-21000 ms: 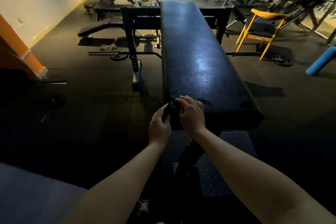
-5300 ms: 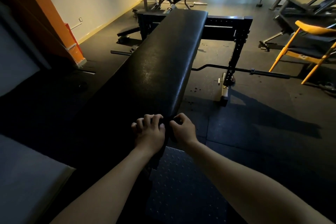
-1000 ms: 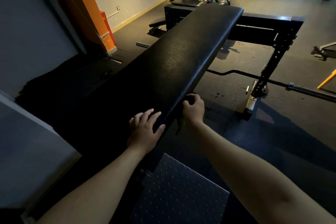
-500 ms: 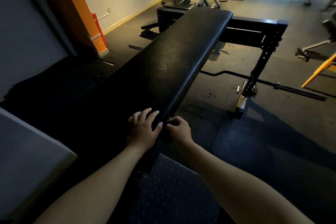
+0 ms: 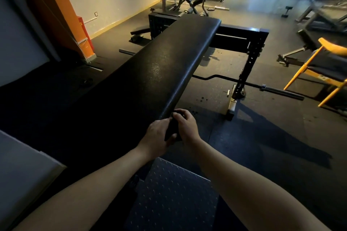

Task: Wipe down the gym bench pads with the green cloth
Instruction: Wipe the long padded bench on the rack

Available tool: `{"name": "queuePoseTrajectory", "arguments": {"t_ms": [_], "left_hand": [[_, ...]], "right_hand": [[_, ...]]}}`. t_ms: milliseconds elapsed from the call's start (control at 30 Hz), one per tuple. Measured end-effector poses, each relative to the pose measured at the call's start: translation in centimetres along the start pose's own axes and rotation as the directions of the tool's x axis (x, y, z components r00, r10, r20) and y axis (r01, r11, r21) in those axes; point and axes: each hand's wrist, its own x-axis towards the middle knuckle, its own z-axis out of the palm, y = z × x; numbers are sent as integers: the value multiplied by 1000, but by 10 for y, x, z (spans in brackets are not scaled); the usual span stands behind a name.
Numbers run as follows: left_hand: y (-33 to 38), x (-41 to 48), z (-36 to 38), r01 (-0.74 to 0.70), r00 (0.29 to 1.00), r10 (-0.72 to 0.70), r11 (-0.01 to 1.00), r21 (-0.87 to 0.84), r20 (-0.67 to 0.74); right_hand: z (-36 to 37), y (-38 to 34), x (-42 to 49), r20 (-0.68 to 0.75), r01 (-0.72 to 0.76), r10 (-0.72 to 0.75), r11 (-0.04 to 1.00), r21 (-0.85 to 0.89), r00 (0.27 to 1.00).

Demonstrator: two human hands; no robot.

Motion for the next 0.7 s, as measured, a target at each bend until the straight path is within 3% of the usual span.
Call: {"name": "queuePoseTrajectory", "arguments": {"t_ms": [167, 433, 700], "left_hand": [[27, 5, -13, 282, 958, -284, 905, -317, 40], [52, 16, -6, 393, 892, -448, 833, -389, -59], [92, 56, 33, 488, 784, -595, 768, -415, -178]], "right_hand": [[-9, -3, -16, 10, 23, -24, 998, 61, 1000], [-43, -12, -7, 136, 78, -71, 996, -51, 988], [-106, -13, 35, 144, 129, -106, 978, -161, 984]]}}
